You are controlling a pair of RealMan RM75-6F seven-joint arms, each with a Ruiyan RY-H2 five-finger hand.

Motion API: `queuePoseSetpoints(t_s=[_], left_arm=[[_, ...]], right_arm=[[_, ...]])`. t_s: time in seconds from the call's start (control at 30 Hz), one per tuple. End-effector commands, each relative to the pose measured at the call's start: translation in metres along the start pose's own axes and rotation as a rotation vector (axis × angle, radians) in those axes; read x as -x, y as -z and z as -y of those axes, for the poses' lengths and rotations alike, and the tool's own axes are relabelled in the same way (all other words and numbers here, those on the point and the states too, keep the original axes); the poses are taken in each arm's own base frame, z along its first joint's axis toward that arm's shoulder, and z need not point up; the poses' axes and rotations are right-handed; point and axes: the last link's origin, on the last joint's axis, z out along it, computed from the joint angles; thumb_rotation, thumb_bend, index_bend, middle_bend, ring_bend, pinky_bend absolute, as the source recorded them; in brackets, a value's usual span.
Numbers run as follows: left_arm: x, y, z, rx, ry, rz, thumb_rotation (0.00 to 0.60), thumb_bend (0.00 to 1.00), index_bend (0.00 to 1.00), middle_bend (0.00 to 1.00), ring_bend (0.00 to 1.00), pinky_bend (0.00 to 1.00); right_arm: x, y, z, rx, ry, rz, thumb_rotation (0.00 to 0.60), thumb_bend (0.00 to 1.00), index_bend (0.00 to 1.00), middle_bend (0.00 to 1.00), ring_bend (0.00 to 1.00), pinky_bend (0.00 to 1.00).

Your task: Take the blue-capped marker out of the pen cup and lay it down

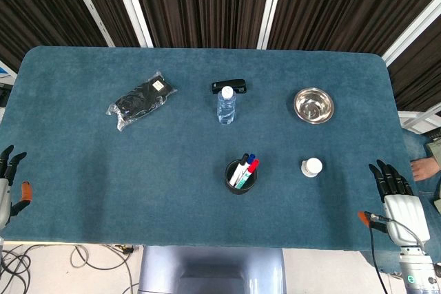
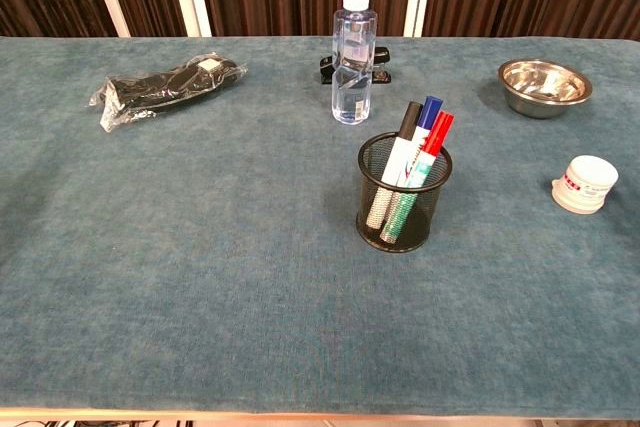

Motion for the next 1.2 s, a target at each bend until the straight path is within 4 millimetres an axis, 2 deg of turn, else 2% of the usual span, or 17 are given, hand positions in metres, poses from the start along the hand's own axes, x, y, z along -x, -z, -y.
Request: queuePoseSetpoints(t_s=[0.03, 0.1, 0.27, 0.3, 0.33, 0.4, 0.53, 0.73, 0.97, 1.07, 1.1, 1.2], left_arm=[[0.000, 0.000, 0.000, 0.000, -0.002, 0.000, 0.600, 0.56, 0.13, 0.01, 0.10, 0.06], [0.001, 0.000, 0.000, -0.004, 0.002, 0.001, 0.600, 0.56, 0.13, 0.01, 0.10, 0.06], [0.000, -0.002, 0.000, -0.011, 0.012, 0.001, 0.600, 0.56, 0.13, 0.01, 0.10, 0.06], [0.000, -0.002, 0.000, -0.008, 0.011, 0.001, 0.600, 0.56, 0.13, 0.01, 0.10, 0.06], [0.001, -0.002, -0.001, -0.004, 0.012, 0.008, 0.600, 0.56, 0.13, 0.01, 0.10, 0.06], [0.002, -0.001, -0.001, -0.005, 0.017, 0.014, 0.600, 0.56, 0.13, 0.01, 0.10, 0.06], [0.001, -0.001, -0.001, -0.006, 0.022, 0.012, 0.600, 0.56, 0.13, 0.01, 0.10, 0.06], [0.001, -0.002, 0.000, -0.012, 0.031, 0.013, 0.600, 0.56, 0.13, 0.01, 0.10, 0.06], [0.002, -0.001, 0.000, -0.017, 0.032, 0.017, 0.600, 0.56, 0.13, 0.01, 0.10, 0.06], [0.002, -0.001, 0.000, -0.017, 0.032, 0.017, 0.600, 0.56, 0.13, 0.01, 0.10, 0.06], [0.002, -0.001, 0.000, -0.017, 0.033, 0.018, 0.600, 0.56, 0.13, 0.01, 0.10, 0.06], [0.002, -0.001, 0.000, -0.017, 0.033, 0.022, 0.600, 0.56, 0.13, 0.01, 0.10, 0.06]], right_arm=[[0.001, 0.001, 0.003, 0.012, -0.071, 0.022, 0.600, 0.23, 0.01, 0.00, 0.00, 0.16], [0.004, 0.003, 0.007, 0.026, -0.198, 0.094, 0.600, 0.22, 0.02, 0.00, 0.00, 0.16], [-0.007, -0.006, 0.005, 0.032, -0.294, 0.178, 0.600, 0.20, 0.03, 0.00, 0.00, 0.16], [-0.009, -0.011, 0.005, 0.025, -0.309, 0.197, 0.600, 0.20, 0.03, 0.00, 0.00, 0.16], [-0.015, -0.029, 0.008, 0.011, -0.321, 0.229, 0.600, 0.20, 0.03, 0.00, 0.00, 0.16], [-0.023, -0.048, 0.010, 0.013, -0.329, 0.282, 0.600, 0.20, 0.04, 0.00, 0.00, 0.16], [-0.030, -0.074, 0.019, 0.032, -0.392, 0.361, 0.600, 0.20, 0.10, 0.00, 0.00, 0.16], [-0.027, -0.105, 0.036, 0.047, -0.485, 0.425, 0.600, 0.20, 0.18, 0.00, 0.00, 0.16], [-0.013, -0.138, 0.073, 0.037, -0.573, 0.532, 0.600, 0.30, 0.30, 0.00, 0.00, 0.16], [-0.008, -0.146, 0.088, 0.029, -0.589, 0.569, 0.600, 0.31, 0.31, 0.00, 0.00, 0.16], [-0.001, -0.150, 0.103, 0.009, -0.585, 0.612, 0.600, 0.31, 0.32, 0.00, 0.00, 0.16], [0.007, -0.159, 0.119, 0.009, -0.572, 0.639, 0.600, 0.31, 0.34, 0.00, 0.00, 0.16]])
